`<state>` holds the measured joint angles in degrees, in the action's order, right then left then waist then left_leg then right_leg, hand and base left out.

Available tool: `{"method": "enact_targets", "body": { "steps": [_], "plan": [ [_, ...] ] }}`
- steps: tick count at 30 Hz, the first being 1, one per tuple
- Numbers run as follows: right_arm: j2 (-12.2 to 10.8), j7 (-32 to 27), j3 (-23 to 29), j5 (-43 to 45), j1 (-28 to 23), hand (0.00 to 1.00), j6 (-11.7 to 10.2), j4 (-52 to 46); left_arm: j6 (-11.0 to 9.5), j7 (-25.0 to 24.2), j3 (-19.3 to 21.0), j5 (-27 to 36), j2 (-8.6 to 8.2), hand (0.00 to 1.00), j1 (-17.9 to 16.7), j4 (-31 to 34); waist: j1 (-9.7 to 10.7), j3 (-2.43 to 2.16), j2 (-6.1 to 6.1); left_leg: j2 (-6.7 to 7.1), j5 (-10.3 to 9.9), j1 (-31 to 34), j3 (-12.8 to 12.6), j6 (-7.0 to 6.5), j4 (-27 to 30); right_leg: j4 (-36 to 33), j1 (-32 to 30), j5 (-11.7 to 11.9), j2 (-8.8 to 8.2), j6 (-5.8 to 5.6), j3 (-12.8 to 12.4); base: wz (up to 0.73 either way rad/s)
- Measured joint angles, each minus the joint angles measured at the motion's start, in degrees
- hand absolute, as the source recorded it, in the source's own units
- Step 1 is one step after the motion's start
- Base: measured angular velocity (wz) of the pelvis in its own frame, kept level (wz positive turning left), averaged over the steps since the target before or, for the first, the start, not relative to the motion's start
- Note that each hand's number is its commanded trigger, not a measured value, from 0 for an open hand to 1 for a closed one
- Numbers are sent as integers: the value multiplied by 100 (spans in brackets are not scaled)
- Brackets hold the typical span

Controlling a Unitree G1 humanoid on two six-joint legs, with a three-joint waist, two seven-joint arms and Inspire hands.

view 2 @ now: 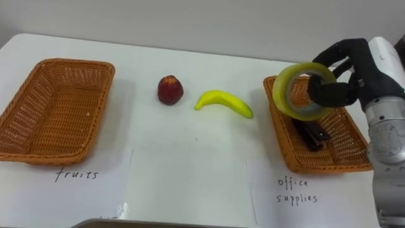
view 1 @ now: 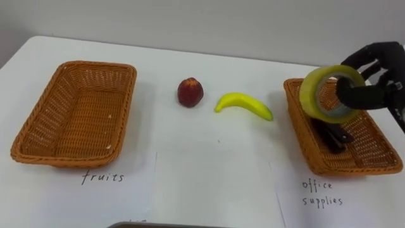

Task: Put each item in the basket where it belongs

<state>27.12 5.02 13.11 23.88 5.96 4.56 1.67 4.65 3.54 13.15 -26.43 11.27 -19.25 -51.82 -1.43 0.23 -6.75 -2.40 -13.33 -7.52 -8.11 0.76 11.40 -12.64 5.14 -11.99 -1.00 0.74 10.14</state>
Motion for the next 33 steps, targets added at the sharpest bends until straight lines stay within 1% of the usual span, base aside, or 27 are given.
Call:
{"method": "enact_targets", "body": {
  "steps": [11,17,19,22,24,27,28,29,30,31,33],
  "plan": [
    [0,5,0,-140,-1,100,2,214,-2,0,2,0,4,0,71,0,21,-2,1,-18,0,-20,-104,0,0,2,-25,31,17,13,-70,-5],
    [0,17,0,-157,-48,100,7,215,1,0,1,-1,7,0,83,17,52,-6,11,-21,-1,-16,-108,0,-1,6,-39,31,21,13,-71,0],
    [0,17,0,-155,-48,100,12,215,4,0,1,-1,7,0,84,17,90,-27,34,-23,-1,-14,-110,0,-2,-5,-38,31,23,14,-70,0],
    [0,22,0,-149,-54,100,36,215,5,6,1,-3,6,0,81,18,118,-43,54,-23,0,-14,-111,0,-2,-11,-37,31,21,14,-71,0],
    [0,86,0,-140,-63,100,52,215,7,13,1,-3,6,0,69,18,128,-45,50,-23,0,-15,-111,0,-2,-8,-34,31,21,14,-81,0],
    [0,222,0,-131,-146,100,53,215,8,54,1,-2,6,0,71,18,129,-63,19,-22,0,-18,-111,0,-2,-5,-28,31,19,14,-96,0],
    [-1,277,-1,-127,-168,62,57,215,11,76,1,-3,6,0,66,18,125,-63,7,-22,0,-19,-114,0,-2,-5,-27,31,19,14,-102,0],
    [-1,294,-1,-127,-172,44,58,216,14,82,1,-2,5,0,64,18,119,-62,6,-22,0,-19,-117,0,-1,-5,-26,31,19,14,-104,0],
    [0,337,-1,-127,-175,4,61,219,22,82,-3,-3,4,0,57,18,125,-63,4,-22,0,-22,-118,0,0,-6,-22,31,18,14,-105,0],
    [0,364,-1,-126,-186,0,61,218,23,82,-5,-3,4,0,56,18,127,-64,2,-22,0,-26,-118,0,2,-6,-17,31,18,14,-105,0],
    [0,398,-2,-130,-190,0,60,267,23,83,-12,-1,5,0,56,18,126,-59,-5,-23,0,-27,-118,0,3,-5,-12,32,13,14,-95,2]
  ]
}}
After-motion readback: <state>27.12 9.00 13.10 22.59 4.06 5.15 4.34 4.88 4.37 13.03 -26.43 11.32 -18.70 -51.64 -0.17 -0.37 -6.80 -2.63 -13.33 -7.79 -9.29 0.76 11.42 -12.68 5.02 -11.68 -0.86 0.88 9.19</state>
